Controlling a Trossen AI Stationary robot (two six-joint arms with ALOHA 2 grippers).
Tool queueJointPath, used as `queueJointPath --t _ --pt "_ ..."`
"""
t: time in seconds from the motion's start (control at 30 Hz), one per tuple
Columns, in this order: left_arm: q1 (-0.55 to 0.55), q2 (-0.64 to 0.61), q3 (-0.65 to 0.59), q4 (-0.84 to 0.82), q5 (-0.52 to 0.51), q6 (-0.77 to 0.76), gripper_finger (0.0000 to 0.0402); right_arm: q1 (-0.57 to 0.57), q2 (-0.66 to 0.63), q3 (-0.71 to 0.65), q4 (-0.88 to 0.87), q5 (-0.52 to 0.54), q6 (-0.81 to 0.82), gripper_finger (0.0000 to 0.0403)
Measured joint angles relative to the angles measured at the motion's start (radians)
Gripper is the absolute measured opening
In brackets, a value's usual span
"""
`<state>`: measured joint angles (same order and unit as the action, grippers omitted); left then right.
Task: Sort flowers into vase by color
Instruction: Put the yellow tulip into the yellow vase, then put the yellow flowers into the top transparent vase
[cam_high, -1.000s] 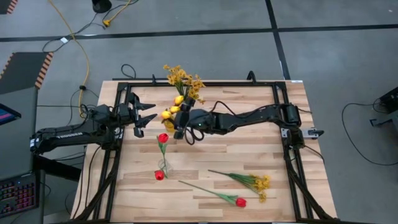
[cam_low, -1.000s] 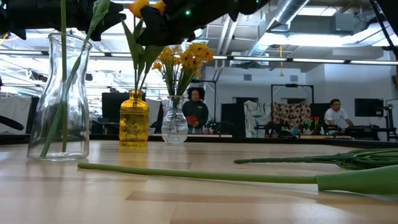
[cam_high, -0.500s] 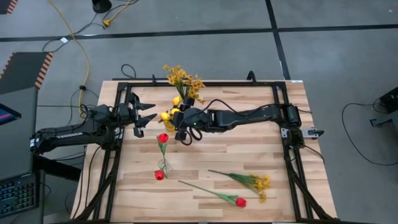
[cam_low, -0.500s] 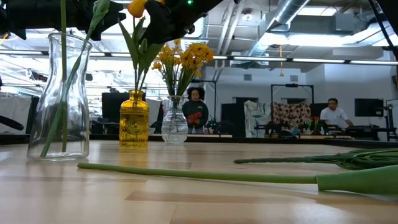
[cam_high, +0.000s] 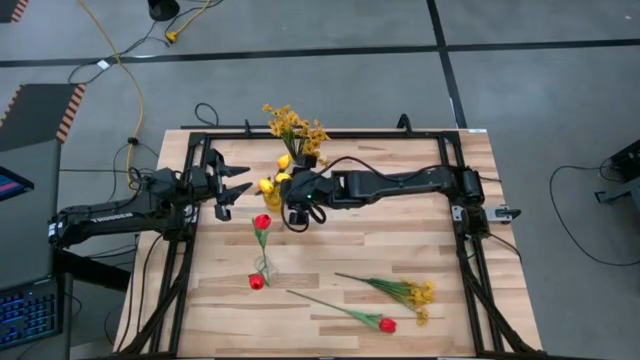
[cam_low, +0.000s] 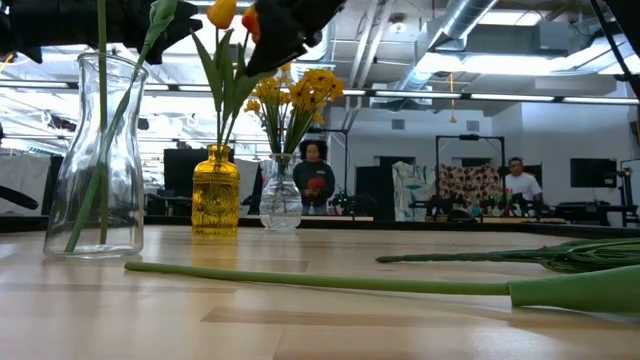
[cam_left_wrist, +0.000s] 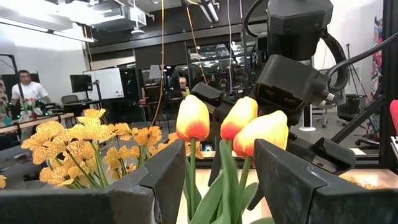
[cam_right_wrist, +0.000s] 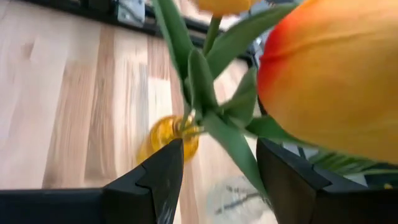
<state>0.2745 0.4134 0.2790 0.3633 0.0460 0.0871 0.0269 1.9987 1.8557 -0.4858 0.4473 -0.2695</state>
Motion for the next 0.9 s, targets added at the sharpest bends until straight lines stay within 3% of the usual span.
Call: queueJointPath --t 0.23,0.37,0.6,0.73,0.9 --pt "0.0 -0.048 0.0 0.003 0.003 0.018 0.0179 0.0 0.0 0.079 -0.22 0.0 0.041 0.023" --pt "0.0 -0.084 0.0 0.001 0.066 0.013 0.0179 0.005 0.0 0.12 -0.371 0.0 0.055 0.023" --pt "0.0 -0.137 0.0 -0.073 0.122 -0.003 0.0179 0.048 0.0 0.195 -0.683 -0.013 0.216 0.023" --pt "0.0 -0.148 0.0 -0.113 0.122 -0.005 0.0179 0.08 0.0 0.201 -0.81 -0.068 0.344 0.023" --pt "0.0 -0.147 0.0 -0.138 0.124 -0.02 0.0179 0.122 0.001 0.201 -0.908 -0.236 0.523 0.023"
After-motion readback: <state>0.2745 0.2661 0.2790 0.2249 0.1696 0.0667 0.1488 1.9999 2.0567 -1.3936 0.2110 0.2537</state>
